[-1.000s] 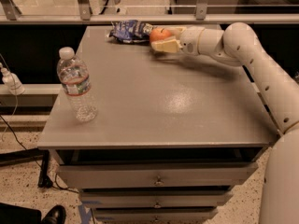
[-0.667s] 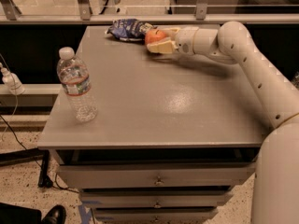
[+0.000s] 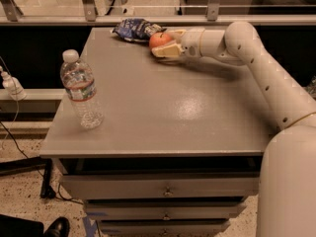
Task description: Move apple near blue chip bag
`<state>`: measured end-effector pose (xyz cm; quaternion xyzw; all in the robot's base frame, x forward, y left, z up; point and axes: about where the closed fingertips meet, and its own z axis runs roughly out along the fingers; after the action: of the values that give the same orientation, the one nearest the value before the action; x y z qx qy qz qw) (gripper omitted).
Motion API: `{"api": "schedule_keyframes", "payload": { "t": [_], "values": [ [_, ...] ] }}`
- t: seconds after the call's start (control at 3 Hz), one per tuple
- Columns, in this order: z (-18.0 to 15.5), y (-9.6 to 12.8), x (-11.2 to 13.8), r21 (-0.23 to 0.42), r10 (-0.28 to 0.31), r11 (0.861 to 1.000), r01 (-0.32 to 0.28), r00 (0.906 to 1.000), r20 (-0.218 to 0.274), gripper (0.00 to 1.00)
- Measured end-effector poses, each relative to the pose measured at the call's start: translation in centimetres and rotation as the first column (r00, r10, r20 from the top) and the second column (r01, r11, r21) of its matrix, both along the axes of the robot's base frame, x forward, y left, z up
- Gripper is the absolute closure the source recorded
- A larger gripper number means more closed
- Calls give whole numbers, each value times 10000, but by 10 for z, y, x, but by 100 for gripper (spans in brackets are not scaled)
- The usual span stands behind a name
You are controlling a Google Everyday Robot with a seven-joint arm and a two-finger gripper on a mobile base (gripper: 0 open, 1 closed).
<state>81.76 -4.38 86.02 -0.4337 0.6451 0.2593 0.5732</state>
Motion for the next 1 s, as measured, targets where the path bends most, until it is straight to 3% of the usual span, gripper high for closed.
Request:
{"api": "schedule_keyframes", "payload": {
  "t": [0.67,1.0],
  "values": [
    [2,-3,11,-207,-61,9998,68,9995,307,17],
    [6,-10,18,-206,-264,9994,274,9984,494,0]
  ]
}}
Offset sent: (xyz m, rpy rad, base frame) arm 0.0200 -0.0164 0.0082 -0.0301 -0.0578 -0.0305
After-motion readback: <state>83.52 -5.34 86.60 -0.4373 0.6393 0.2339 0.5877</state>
